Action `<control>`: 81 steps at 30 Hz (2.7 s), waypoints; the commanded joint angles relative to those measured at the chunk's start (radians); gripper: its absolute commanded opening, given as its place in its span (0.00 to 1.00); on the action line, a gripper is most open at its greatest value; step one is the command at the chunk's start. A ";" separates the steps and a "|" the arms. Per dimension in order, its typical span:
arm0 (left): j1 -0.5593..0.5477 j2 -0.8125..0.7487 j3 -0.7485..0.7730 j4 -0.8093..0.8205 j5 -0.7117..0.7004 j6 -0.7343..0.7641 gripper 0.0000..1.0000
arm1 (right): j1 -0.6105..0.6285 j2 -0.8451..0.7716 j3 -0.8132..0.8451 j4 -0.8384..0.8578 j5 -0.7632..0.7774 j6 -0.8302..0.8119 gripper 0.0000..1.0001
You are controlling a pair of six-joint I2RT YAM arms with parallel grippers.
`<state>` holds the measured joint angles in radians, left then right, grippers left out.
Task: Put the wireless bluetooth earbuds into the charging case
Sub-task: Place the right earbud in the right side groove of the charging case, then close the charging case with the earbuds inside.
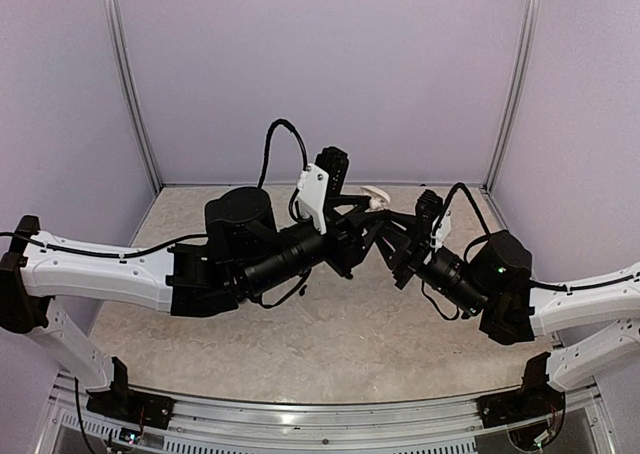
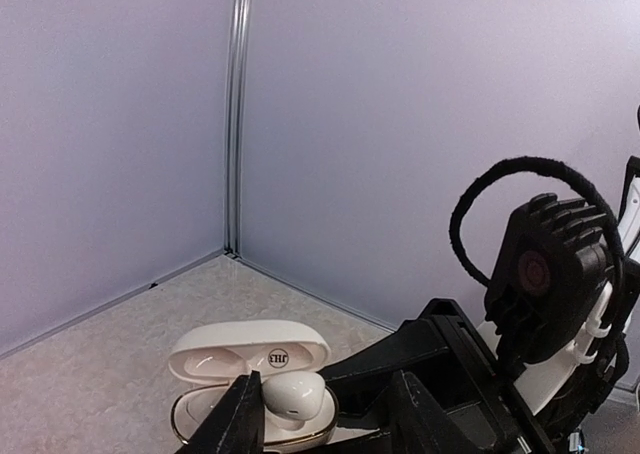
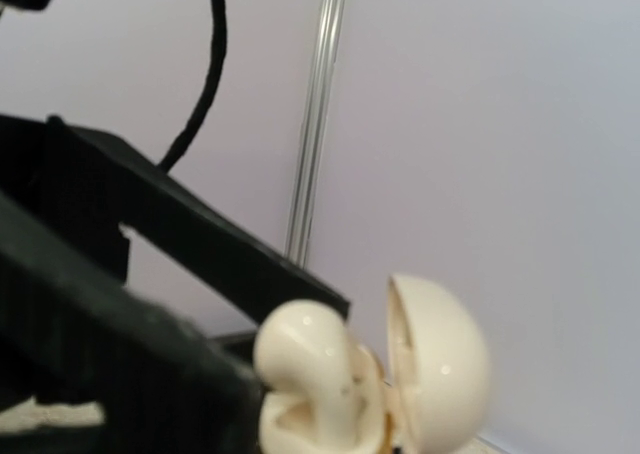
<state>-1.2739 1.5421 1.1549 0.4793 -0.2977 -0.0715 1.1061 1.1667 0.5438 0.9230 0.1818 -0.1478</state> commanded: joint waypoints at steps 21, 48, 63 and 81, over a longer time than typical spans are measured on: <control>-0.045 -0.062 -0.035 0.025 0.010 0.163 0.57 | 0.011 -0.051 -0.011 0.037 0.013 0.026 0.00; 0.027 -0.382 -0.326 -0.076 0.383 0.210 0.99 | -0.068 -0.119 0.104 -0.343 -0.672 0.107 0.00; 0.011 -0.367 -0.364 -0.019 0.473 0.193 0.96 | -0.068 -0.043 0.134 -0.346 -0.779 0.177 0.00; 0.009 -0.349 -0.345 -0.054 0.546 0.209 0.76 | -0.091 -0.046 0.113 -0.302 -0.770 0.215 0.00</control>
<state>-1.2572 1.1801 0.8009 0.4332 0.1940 0.1238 1.0359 1.1294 0.6453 0.5728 -0.5961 0.0341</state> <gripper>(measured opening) 0.774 0.224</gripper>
